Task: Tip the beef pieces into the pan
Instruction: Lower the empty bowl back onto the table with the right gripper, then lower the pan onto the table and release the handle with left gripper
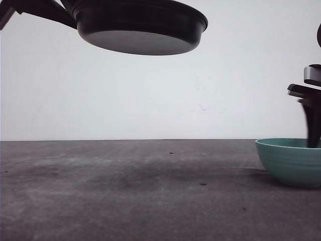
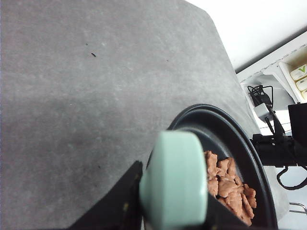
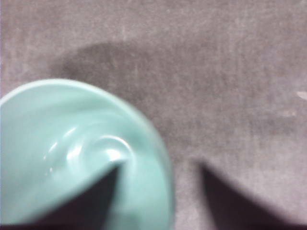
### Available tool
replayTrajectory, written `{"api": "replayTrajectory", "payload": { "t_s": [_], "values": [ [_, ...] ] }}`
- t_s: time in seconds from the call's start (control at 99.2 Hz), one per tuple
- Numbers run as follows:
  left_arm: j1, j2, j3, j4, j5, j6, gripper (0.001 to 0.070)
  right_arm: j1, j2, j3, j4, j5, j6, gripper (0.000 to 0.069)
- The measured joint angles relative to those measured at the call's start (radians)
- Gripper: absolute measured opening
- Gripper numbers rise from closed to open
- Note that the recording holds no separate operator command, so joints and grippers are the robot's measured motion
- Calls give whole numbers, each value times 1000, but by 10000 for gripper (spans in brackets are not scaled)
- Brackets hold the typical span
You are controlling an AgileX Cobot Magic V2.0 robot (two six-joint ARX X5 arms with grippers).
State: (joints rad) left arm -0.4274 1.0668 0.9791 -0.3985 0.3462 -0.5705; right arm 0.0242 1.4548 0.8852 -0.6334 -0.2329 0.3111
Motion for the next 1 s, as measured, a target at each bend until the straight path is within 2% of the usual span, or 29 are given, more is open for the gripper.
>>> {"api": "replayTrajectory", "payload": {
  "t_s": [0.03,0.091,0.252,0.282,0.313,0.434,0.504,0.635,0.827,0.998],
  "values": [
    [0,4,0,1,0,0,56,0,-5,0,-1,-1,0,504],
    [0,15,0,6,0,0,56,0,-26,0,-3,-1,0,546],
    [0,64,0,80,-2,-1,56,0,-177,60,-25,-4,0,566],
    [1,77,0,98,-4,-1,56,3,-214,82,-26,-10,0,544],
    [4,90,0,115,-6,-2,56,6,-254,107,-28,-19,1,492],
    [17,164,0,164,-8,-2,56,60,-427,187,-21,-53,-1,141],
    [23,224,2,169,-10,-2,56,98,-512,214,-21,-58,0,54],
    [24,356,2,175,-11,-2,56,150,-623,220,-32,-56,8,16],
    [24,518,2,233,-13,-2,56,171,-703,220,-104,-50,11,10],
    [24,597,2,272,-25,-3,56,171,-723,219,-200,-2,5,10]
  ]
}}
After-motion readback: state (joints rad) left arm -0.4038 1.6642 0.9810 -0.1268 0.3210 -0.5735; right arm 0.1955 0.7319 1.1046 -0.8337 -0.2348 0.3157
